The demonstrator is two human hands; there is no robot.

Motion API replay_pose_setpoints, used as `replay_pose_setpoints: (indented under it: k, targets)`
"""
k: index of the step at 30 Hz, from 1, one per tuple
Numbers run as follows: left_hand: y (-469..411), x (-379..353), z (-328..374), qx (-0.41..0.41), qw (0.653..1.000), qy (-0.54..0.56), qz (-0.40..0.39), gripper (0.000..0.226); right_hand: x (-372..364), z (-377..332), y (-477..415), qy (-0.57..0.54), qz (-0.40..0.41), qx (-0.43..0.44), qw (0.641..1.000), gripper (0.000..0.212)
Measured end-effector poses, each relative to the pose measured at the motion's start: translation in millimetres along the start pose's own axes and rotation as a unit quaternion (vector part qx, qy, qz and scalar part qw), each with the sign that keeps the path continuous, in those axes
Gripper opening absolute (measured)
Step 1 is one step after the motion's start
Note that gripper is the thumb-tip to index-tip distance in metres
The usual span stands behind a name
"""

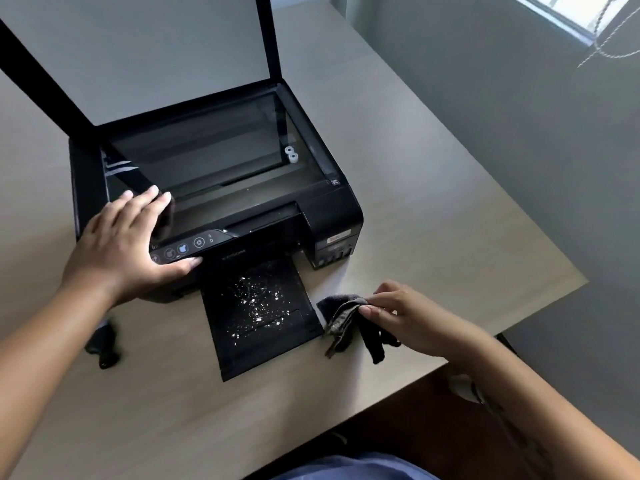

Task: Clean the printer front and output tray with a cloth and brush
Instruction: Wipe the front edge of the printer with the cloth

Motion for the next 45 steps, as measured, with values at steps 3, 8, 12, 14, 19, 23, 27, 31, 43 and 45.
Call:
replay_pose_setpoints:
  k: [3,8,12,14,19,23,27,31,43,45]
  targets:
    - [1,0,0,0.002,1.000,0.000,-0.002,0.113,1,-6,-7,-0.038,0.005,-0.027,0.999,0.023]
    - [1,1,-1,0.000,1.000,-0.002,-0.002,0.113,10,2,-24,-0.001,0.141,-0.055,0.989,0.019]
    - [1,1,0,0.000,1.000,0.001,0.000,0.113,16,-17,-17,-0.044,0.093,-0.027,0.994,0.026]
    - [1,2,0,0.000,1.000,0.003,0.000,0.113,36,-28,-13,-0.004,0.192,0.014,0.981,0.017]
    - [2,2,0,-0.001,1.000,0.007,0.001,0.112,40,7,-21,0.162,0.312,-0.079,0.933,0.038]
    - [2,2,0,-0.004,1.000,0.009,0.007,0.112,-42,57,-45,0.192,0.161,-0.117,0.961,0.071]
    - [2,2,0,-0.001,1.000,0.006,0.012,0.112,-71,72,-44,0.254,0.145,-0.040,0.955,0.067]
    - [2,2,1,-0.002,1.000,0.002,0.008,0.113,-53,88,-37,0.262,0.143,0.015,0.954,0.066]
    - [1,1,0,-0.017,1.000,-0.005,0.007,0.115,-72,66,-40,0.117,0.317,-0.053,0.940,0.066]
    - [1,0,0,-0.021,1.000,-0.005,0.010,0.115,-82,68,-43,0.168,0.298,-0.077,0.936,0.070]
Point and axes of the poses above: each hand's wrist, its own y-axis away from the middle knuckle, its own x-axis out of the back of the hand, z = x × y, the point moved 5 cm from there along -y, towards the middle knuckle, and after that the axes turned 10 degrees about -y, right-handed, at the moved point
